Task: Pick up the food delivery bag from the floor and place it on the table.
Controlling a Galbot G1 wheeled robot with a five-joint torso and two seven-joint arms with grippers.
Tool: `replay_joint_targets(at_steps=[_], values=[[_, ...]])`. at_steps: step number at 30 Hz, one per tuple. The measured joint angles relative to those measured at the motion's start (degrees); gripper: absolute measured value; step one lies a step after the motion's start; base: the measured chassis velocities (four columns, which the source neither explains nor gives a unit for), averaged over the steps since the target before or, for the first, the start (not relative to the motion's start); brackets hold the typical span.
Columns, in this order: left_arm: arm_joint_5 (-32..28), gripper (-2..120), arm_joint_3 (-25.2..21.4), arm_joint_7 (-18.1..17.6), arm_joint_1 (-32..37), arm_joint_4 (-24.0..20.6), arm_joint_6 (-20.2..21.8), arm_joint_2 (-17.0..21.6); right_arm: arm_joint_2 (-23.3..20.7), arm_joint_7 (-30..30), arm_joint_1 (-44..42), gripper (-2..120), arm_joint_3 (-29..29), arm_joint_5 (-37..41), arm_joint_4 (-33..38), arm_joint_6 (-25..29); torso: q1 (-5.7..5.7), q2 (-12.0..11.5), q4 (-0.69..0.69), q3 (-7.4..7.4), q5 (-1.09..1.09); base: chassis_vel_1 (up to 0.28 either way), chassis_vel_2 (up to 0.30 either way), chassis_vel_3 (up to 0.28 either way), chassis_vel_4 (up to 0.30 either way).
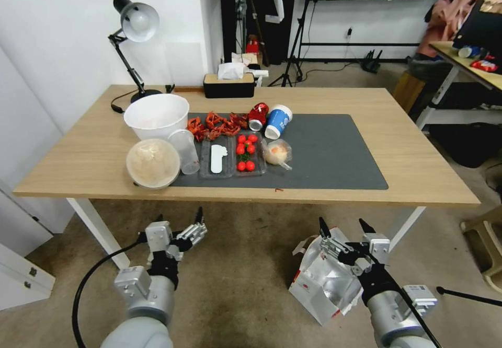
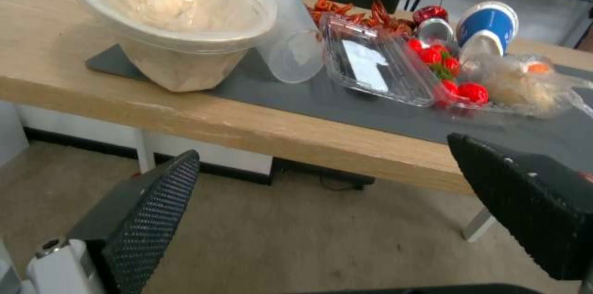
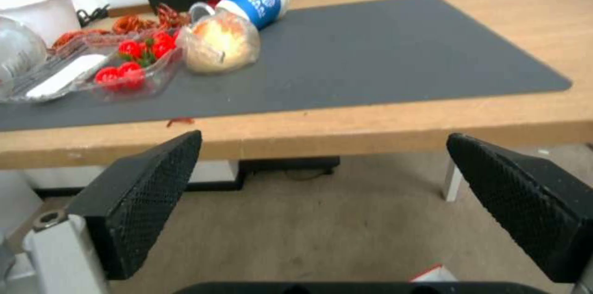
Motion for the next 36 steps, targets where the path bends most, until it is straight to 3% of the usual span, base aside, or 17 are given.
replay_joint_targets(at_steps=[12, 36], values=[[0.2, 100, 0.2, -0.5, 1.3, 0.8, -5.4, 0.0, -0.3, -0.4, -0.3, 100, 0.6, 0.1, 0.2, 1.8, 0.00, 0.0, 0.00, 0.00, 0.00, 0.000, 0.000, 0.000, 0.000], [-0.5, 100, 0.2, -1.3, 2.0, 1.6, -7.3, 0.8, -0.1, 0.0, -0.6, 100, 0.5, -1.5, -0.8, 3.8, 0.00, 0.0, -0.01, 0.00, 0.00, 0.000, 0.000, 0.000, 0.000]])
